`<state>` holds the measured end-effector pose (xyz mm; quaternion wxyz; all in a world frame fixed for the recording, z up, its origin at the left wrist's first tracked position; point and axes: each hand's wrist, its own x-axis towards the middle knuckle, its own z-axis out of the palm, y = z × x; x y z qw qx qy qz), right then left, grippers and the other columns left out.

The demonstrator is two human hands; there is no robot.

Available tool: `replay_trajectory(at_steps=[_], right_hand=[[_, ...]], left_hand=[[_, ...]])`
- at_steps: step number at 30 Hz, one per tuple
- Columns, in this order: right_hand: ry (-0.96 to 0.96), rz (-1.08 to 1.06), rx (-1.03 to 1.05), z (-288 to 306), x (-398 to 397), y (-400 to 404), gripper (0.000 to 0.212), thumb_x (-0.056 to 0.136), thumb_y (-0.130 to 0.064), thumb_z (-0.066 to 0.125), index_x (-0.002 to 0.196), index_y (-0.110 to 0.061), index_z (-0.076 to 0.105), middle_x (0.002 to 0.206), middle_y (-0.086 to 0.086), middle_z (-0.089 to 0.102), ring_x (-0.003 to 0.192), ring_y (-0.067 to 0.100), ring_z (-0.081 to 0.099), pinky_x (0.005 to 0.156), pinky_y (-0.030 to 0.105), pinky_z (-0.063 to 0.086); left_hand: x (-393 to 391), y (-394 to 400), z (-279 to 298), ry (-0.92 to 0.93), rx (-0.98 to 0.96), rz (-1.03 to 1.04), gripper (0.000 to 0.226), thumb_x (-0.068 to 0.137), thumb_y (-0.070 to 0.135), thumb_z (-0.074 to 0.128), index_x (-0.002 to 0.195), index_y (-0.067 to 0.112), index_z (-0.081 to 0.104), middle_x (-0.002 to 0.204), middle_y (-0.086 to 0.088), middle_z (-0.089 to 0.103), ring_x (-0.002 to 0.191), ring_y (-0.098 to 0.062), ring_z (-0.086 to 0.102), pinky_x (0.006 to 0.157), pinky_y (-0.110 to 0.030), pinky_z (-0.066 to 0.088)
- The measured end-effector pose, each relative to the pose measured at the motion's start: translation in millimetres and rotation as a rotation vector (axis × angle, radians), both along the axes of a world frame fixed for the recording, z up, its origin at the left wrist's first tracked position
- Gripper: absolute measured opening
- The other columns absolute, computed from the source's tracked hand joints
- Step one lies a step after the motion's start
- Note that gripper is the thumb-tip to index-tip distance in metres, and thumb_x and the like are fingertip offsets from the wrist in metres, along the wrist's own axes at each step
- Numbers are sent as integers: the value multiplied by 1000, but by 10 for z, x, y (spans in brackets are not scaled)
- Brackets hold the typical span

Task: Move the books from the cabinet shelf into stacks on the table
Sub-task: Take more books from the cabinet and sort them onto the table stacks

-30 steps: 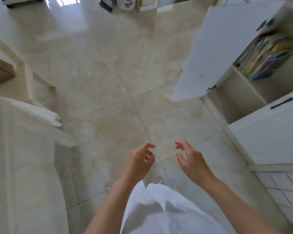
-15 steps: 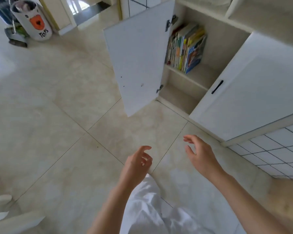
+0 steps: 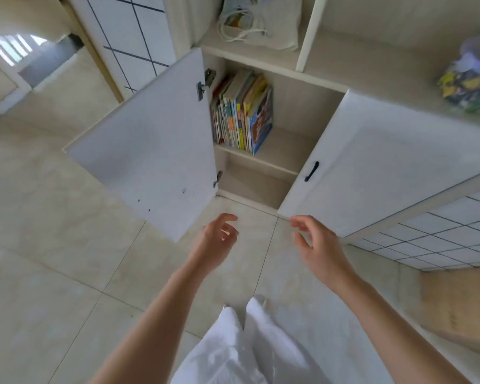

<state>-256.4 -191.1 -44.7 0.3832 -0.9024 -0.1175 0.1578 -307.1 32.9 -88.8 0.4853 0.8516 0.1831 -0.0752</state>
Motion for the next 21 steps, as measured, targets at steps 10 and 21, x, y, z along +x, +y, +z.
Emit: replay_trajectory(at_steps=[10,21], right_hand=[[14,93,-18,1,1716,325,26,93,-15,56,119,-14,59,118,-2,65,106,5,56,75,-2,38],[331,107,-97,-208,3262,1011,29,98,-23,52,122,-9,57,126,10,61,108,20,58,90,32,47]], left_hand=[[1616,28,-126,55,22,71,35,88,17,53,121,31,54,101,8,64,79,-10,63,59,-26,53],[2744,181,-552,127,-35,184,35,88,12,60,122,19,58,116,1,64,101,-17,61,82,-31,53]])
